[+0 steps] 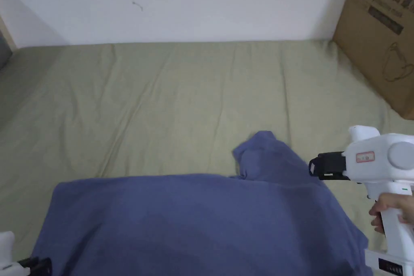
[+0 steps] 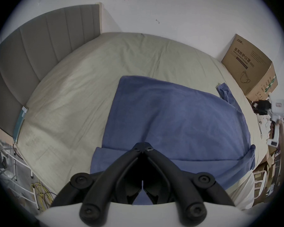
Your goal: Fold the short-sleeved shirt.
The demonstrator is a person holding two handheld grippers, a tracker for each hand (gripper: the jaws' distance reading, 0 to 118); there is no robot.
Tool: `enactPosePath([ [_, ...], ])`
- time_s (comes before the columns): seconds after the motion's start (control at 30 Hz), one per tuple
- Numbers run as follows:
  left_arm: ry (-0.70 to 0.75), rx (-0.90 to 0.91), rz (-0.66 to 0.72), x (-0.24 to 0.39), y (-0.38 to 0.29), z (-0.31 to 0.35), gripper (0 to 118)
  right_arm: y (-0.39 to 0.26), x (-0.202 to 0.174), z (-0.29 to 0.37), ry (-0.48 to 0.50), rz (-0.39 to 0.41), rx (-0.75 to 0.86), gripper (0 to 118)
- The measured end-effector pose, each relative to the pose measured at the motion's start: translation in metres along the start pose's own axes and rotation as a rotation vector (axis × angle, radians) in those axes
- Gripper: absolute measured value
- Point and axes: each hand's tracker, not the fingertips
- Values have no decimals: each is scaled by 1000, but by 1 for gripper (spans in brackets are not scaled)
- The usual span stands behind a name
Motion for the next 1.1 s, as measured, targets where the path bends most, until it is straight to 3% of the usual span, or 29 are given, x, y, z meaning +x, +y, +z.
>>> enactPosePath([
  [0.03, 5, -19, 8, 1, 1, -7, 0, 8, 4, -19, -7, -34, -23, 73],
  [0.13, 13, -36, 5, 2, 0, -17, 0, 15, 10, -69, -62, -40, -114, 73],
  [0.27, 17, -63, 3, -1, 3, -24, 0, 5, 11, -104, -85, 66, -192, 67],
  [0.33, 34, -68, -3, -1, 4, -26, 0, 6, 6, -94, -85, 45, -158, 42],
  [0.4, 40, -74, -4, -2, 7, -28, 0, 5, 3, -86, -118, 136, -134, 2],
  [0.43, 37, -74, -4, -2, 8, -28, 0, 6, 6, -84, -106, 114, -131, 2],
  [0.47, 35, -73, -6, -1, 9, -27, 0, 9, 9, -81, -29, 54, -136, 2],
  [0.5, 37, -69, -7, 0, 10, -26, 0, 10, 10, -80, -30, 20, -129, 2],
  [0.73, 27, 19, -23, -5, 55, -36, 1, 12, 2, -72, -46, 57, -113, 2],
  [0.77, 11, 7, -26, -9, 68, -46, 12, 11, 2, -72, -48, 59, -114, 2],
  [0.83, 6, -53, -16, -13, 96, -71, 68, 12, 1, -73, -48, 64, -117, 2],
  [0.87, 28, -57, -5, -14, 108, -85, 92, 11, 1, -73, -50, 70, -119, 2],
  [0.9, 37, -53, -6, -16, 120, -100, 108, 11, 1, -74, -49, 74, -118, 2],
  [1.07, 114, -121, 33, -24, 163, -167, 108, 10, 1, -77, -47, 67, -130, 2],
  [1.1, 99, -152, 34, -28, 165, -184, 97, 10, 1, -78, -49, 68, -131, 2],
])
